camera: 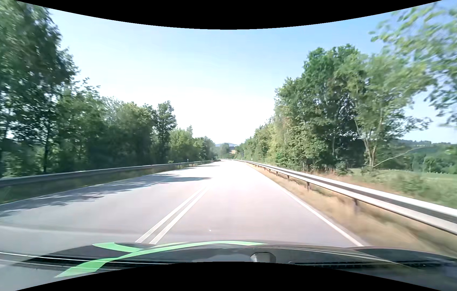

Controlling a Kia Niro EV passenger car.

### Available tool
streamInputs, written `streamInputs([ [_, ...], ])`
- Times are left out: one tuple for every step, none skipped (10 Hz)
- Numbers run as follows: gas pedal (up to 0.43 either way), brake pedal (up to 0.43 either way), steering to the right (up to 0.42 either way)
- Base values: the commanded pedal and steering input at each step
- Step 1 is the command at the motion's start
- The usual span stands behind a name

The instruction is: Follow the waypoints while adhering to traffic rules and regulations

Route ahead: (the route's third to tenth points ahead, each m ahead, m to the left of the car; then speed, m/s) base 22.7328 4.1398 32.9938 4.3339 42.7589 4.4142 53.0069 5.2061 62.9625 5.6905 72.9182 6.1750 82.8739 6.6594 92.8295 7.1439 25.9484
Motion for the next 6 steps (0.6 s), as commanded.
streamInputs([
  [0.268, 0.000, -0.006],
  [0.268, 0.000, -0.006],
  [0.268, 0.000, -0.006],
  [0.268, 0.000, -0.006],
  [0.268, 0.000, -0.006],
  [0.268, 0.000, -0.006],
])
